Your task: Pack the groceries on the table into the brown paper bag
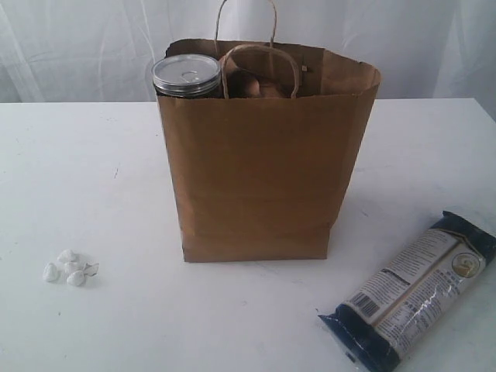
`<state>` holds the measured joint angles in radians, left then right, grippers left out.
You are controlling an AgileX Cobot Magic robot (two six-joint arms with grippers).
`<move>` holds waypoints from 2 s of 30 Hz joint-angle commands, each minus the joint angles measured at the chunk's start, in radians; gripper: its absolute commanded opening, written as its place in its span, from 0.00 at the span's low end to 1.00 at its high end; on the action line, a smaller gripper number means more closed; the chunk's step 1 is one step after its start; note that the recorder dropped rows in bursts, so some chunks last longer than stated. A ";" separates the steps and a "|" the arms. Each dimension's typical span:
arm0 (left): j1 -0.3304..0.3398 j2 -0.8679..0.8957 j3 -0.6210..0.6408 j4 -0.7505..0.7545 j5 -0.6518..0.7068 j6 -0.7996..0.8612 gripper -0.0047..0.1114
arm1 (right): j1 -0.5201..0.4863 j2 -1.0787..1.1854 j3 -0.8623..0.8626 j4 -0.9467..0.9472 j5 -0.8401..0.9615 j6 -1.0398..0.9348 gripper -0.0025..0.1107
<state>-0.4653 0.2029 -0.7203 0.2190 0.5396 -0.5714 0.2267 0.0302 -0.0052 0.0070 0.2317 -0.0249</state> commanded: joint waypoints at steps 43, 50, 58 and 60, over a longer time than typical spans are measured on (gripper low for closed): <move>-0.006 0.797 0.115 -0.079 -0.028 0.174 0.63 | -0.009 -0.004 0.005 -0.001 -0.002 0.003 0.02; 0.034 0.939 0.010 0.147 0.045 0.045 0.63 | -0.009 -0.004 0.005 -0.001 -0.002 0.003 0.02; 0.064 1.048 0.010 0.152 0.005 0.047 0.63 | -0.009 -0.004 0.005 -0.001 -0.002 0.003 0.02; 0.064 1.074 0.010 0.154 -0.009 0.047 0.63 | -0.009 -0.004 0.005 -0.001 -0.002 0.003 0.02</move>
<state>-0.4062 1.2455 -0.7057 0.3635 0.5425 -0.5146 0.2267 0.0302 -0.0052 0.0070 0.2317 -0.0249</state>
